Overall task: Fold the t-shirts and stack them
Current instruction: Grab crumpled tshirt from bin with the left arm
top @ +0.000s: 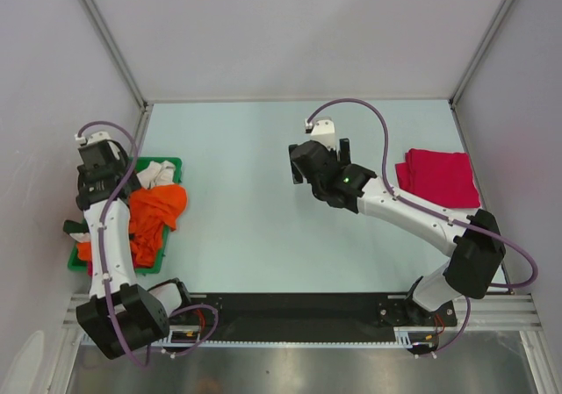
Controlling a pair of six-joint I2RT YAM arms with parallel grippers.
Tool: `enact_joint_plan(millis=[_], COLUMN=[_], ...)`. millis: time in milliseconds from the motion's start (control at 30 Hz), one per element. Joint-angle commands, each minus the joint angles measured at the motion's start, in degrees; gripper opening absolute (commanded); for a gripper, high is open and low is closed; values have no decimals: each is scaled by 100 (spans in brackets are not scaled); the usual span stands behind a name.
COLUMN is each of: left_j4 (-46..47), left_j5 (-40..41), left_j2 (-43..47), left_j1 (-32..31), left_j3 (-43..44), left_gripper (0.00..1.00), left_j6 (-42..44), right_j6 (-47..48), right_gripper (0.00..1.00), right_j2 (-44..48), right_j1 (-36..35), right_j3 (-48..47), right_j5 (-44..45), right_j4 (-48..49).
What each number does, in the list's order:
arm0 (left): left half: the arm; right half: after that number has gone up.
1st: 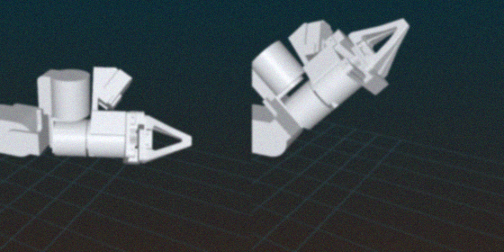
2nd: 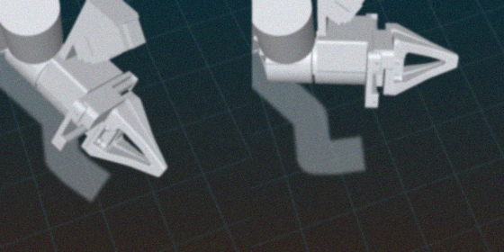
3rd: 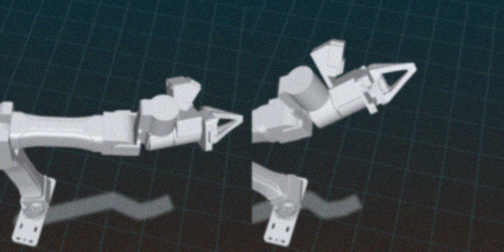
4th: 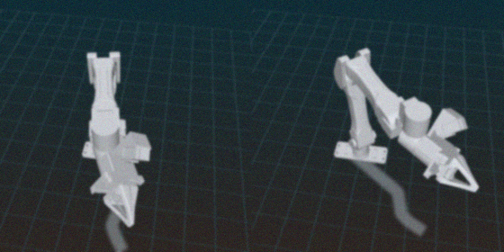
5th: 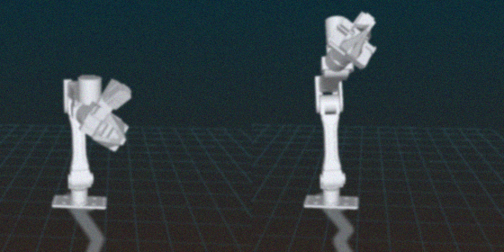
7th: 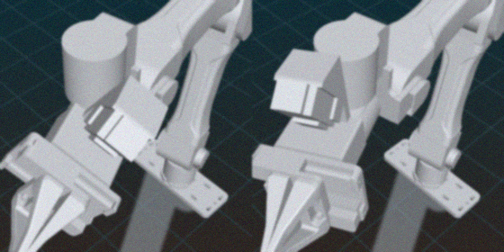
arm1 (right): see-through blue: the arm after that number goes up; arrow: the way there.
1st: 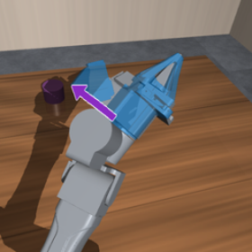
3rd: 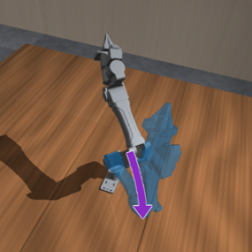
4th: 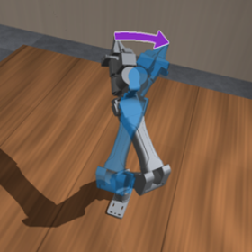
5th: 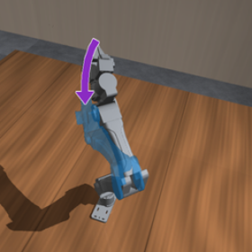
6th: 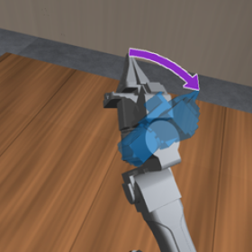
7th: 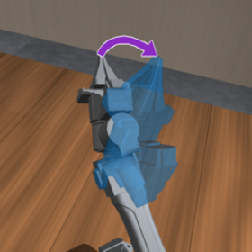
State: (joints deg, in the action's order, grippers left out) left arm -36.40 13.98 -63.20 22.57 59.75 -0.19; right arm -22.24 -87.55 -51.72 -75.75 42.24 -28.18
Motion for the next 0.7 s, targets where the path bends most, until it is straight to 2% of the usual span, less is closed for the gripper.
enact_joint_plan(millis=[0, 333, 433, 467, 533, 667], left_j4=[-86, -130, -157, -174, -183, -174], left_j5=[52, -70, -123, -123, -132, -158], left_j2=[185, -289, -500, -518, -536, -387], left_j1=[37, 55, 55, 55, 55, 63], left_j3=[-200, -350, -183, -148, -69, 2], left_gripper=[66, 62, 38, 21, 0, 0], left_j6=[-105, 10, -34, -52, -78, -96], right_j6=[-9, 0, -8, -8, -17, -52], right_gripper=[100, 100, 100, 100, 100, 100], right_j2=[45, 203, 256, 264, 273, 265], right_j1=[57, 163, 206, 207, 233, 251], right_j3=[60, 244, 315, 332, 376, 403], right_j5=[-31, -84, -93, -76, -84, -102], right_j4=[261, 331, 322, 322, 322, 331])
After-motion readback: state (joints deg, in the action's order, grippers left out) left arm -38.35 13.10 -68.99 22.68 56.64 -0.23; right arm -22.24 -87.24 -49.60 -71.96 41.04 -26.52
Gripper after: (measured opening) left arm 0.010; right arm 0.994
